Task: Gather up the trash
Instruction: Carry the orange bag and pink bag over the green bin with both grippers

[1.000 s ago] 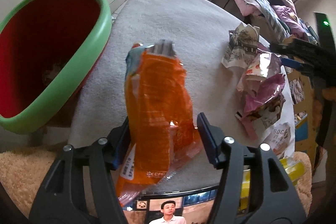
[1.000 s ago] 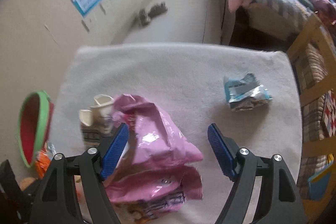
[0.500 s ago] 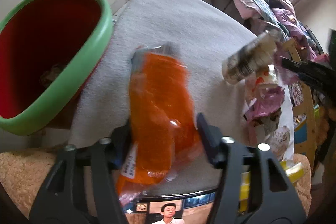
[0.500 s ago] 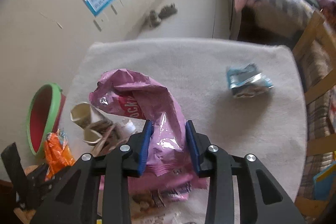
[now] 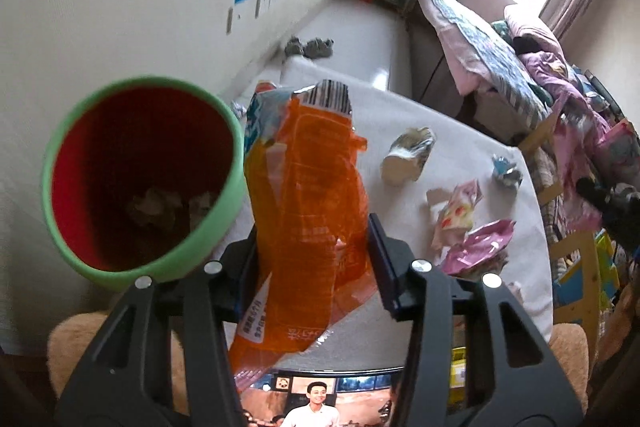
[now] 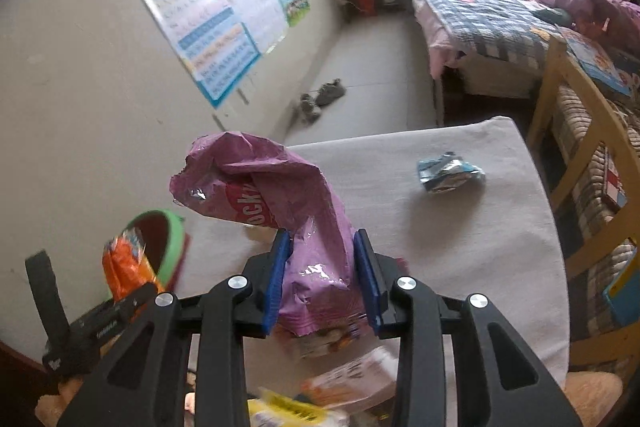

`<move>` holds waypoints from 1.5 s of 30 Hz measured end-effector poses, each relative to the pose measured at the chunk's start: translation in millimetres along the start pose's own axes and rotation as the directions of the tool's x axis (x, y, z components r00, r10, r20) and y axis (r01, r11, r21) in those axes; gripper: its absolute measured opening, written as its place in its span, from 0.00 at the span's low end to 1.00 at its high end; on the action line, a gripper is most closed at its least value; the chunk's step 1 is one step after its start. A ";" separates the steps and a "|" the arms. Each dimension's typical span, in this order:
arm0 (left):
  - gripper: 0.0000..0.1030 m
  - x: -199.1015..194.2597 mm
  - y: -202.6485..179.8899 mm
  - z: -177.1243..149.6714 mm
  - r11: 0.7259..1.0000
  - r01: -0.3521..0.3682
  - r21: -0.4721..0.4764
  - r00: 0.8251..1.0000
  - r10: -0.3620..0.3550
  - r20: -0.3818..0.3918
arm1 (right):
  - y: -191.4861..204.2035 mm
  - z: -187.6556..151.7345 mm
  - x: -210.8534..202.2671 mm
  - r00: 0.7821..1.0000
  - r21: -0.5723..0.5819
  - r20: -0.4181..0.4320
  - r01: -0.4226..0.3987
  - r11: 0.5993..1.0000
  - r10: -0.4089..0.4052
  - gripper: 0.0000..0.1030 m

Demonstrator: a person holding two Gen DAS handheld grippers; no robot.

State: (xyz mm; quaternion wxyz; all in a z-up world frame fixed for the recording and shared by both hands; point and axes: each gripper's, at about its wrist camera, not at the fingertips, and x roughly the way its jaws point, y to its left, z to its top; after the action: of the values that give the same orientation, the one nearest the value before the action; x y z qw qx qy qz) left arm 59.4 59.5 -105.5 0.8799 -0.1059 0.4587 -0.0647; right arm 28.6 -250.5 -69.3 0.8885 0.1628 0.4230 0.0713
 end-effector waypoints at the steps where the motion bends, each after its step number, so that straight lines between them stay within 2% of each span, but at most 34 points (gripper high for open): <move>1: 0.45 -4.0 -0.1 1.6 1.000 -0.002 -0.001 1.000 0.002 0.006 | 6.2 -0.7 0.0 1.000 -0.006 -0.007 -0.017 1.000 0.016 0.32; 8: 0.45 -31.0 -3.5 10.2 1.000 -0.006 0.010 0.999 0.005 0.050 | 44.7 -9.6 6.2 0.996 -0.062 -0.045 -0.082 0.995 0.079 0.32; 18: 0.45 -39.0 19.0 13.0 0.999 -0.027 -0.034 0.997 0.029 0.074 | 72.0 -17.6 12.6 0.992 -0.104 -0.069 -0.111 0.988 0.104 0.32; 25: 0.45 -39.9 47.1 8.9 0.995 -0.061 -0.081 0.996 0.067 0.064 | 92.0 -20.1 22.8 0.987 -0.140 -0.101 -0.137 0.981 0.124 0.32; 34: 0.45 -41.4 68.7 5.2 0.987 -0.142 -0.081 0.987 0.147 0.067 | 129.7 -26.5 45.9 0.975 -0.194 -0.159 -0.186 0.963 0.157 0.33; 45: 0.45 -38.9 101.5 3.9 0.976 -0.178 -0.127 0.982 0.184 0.041 | 174.6 -22.0 78.9 0.958 -0.221 -0.212 -0.239 0.946 0.193 0.33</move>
State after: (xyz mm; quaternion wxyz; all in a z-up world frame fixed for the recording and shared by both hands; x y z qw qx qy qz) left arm 42.1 166.6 -97.4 0.8855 -0.1194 0.4465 0.0469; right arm 63.4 -61.1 -78.7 0.8447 0.0904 0.4723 0.2350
